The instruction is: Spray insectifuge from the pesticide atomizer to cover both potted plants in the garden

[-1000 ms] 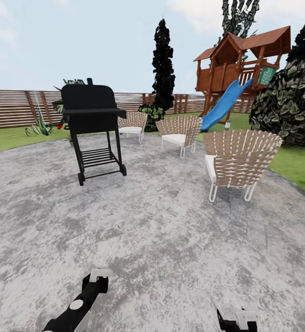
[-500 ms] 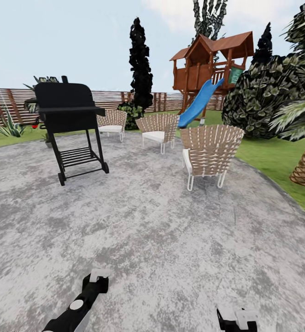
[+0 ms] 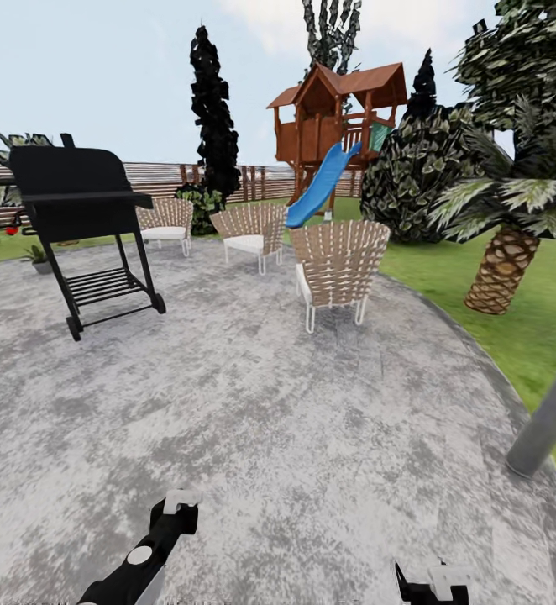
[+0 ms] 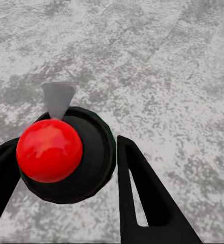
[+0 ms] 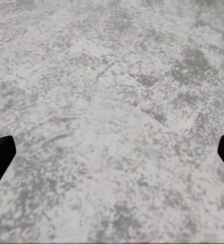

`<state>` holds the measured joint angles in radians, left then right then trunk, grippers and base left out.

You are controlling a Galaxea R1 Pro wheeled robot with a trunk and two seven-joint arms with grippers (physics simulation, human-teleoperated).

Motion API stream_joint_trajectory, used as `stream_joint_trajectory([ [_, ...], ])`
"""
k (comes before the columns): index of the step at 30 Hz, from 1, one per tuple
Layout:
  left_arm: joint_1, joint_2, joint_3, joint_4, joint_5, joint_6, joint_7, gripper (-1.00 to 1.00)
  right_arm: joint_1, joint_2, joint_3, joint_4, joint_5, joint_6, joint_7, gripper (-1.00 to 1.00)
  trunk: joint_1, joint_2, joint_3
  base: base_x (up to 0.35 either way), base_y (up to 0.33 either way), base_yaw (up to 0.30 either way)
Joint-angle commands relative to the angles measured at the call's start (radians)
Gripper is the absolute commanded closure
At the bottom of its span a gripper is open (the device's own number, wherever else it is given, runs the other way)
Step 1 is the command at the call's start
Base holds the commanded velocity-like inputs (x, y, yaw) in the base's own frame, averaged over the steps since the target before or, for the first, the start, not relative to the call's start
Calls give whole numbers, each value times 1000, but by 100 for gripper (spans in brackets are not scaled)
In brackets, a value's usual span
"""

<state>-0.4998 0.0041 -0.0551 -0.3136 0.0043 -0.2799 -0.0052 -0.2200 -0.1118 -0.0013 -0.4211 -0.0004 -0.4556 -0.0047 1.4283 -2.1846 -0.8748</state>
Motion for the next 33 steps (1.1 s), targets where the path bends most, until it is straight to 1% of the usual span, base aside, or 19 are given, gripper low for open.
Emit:
stream_joint_trajectory([
  [1, -1, 0, -3, 1, 0, -3, 1, 100, -1, 0, 0, 1, 0, -3, -1, -100, -1, 0, -1, -335, 0, -266],
  [24, -1, 0, -3, 1, 0, -2, -1, 100, 0, 1, 1, 1, 0, -3, 0, -100, -1, 0, -13, -327, 0, -266],
  [29, -1, 0, -3, 1, -1, -3, -1, 100, -1, 1, 1, 1, 0, -3, -1, -100, -1, 0, -16, -239, 0, -266],
  [33, -1, 0, -3, 1, -1, -3, -1, 100, -1, 1, 1, 1, 0, -3, 0, -100, -1, 0, -18, -104, 0, -266],
])
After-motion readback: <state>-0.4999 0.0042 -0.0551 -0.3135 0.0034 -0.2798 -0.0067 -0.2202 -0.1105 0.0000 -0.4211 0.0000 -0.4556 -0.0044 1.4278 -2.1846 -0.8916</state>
